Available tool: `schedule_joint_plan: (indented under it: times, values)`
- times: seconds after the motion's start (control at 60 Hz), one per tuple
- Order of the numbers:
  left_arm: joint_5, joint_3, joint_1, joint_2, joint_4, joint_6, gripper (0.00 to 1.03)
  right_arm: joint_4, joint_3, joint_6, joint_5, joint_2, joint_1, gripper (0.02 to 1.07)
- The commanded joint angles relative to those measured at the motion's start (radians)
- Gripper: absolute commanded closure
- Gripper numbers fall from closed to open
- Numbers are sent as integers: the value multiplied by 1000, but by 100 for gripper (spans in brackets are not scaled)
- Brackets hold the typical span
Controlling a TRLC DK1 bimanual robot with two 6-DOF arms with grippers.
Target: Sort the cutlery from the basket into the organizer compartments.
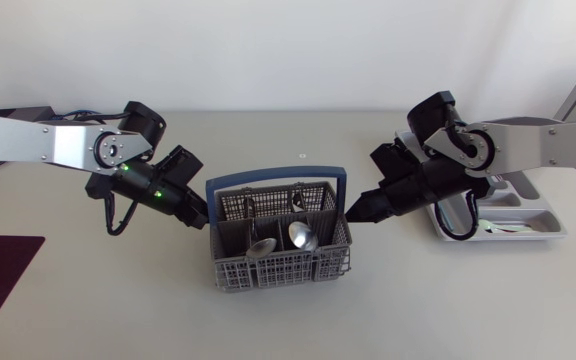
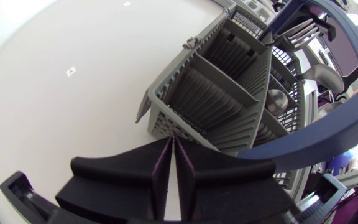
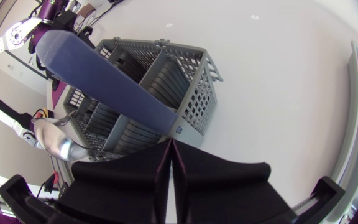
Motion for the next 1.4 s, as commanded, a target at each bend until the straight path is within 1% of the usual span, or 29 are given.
schedule_joint_plan:
  times: [0.0, 0.167, 0.3, 0.517, 0.633, 0.7, 0.75, 0.8, 0.883, 0.95, 1.0, 1.05, 1.1, 1.2, 1.267, 1.333, 1.383]
  values:
    - [55, 72, -49, 39, 21, -24, 96, 20, 8, -11, -43, -4, 19, 101]
    - [55, 134, -57, 82, 21, -33, 96, 32, 45, 3, -42, 29, 20, 101]
    - [55, 184, -49, 114, 19, -38, 96, 33, 80, 9, -39, 70, 34, 101]
    - [55, 201, 6, 142, 18, -27, 96, 53, 97, 34, -28, 91, 71, 101]
    - [55, 192, 39, 143, 15, -15, 95, 59, 91, 35, -2, 91, 77, 101]
    - [55, 178, 45, 136, 10, 0, 95, 59, 85, 35, 4, 88, 68, 101]
    - [55, 164, 49, 127, 8, 10, 95, 63, 70, 34, 30, 72, 65, 101]
    - [55, 150, 60, 111, 8, 14, 92, 73, 53, 34, 53, 49, 62, 100]
    - [54, 121, 81, 76, 7, 39, 81, 75, 27, 23, 84, 16, 48, 100]
    - [54, 100, 118, 36, 1, 54, 63, 70, 2, 6, 101, -28, 27, 99]
    - [54, 92, 141, 9, -12, 66, 54, 67, -12, -3, 110, -59, 13, 93]
    - [54, 80, 166, -31, -25, 80, 44, 66, -29, -11, 118, -94, 0, 85]
    - [54, 66, 189, -71, -36, 97, 38, 50, -41, -24, 118, -126, -13, 76]
    - [54, 40, 226, -165, -62, 120, 36, 20, -61, -47, 116, -188, -26, 60]
    - [57, 26, 235, -255, -113, 151, 36, -5, -75, -61, 118, -234, -30, 50]
    - [75, 8, 235, -350, -148, 163, 36, -26, -87, -72, 118, -275, -30, 43]
    - [95, -5, 224, -421, -176, 165, 35, -45, -95, -83, 115, -301, -30, 41]
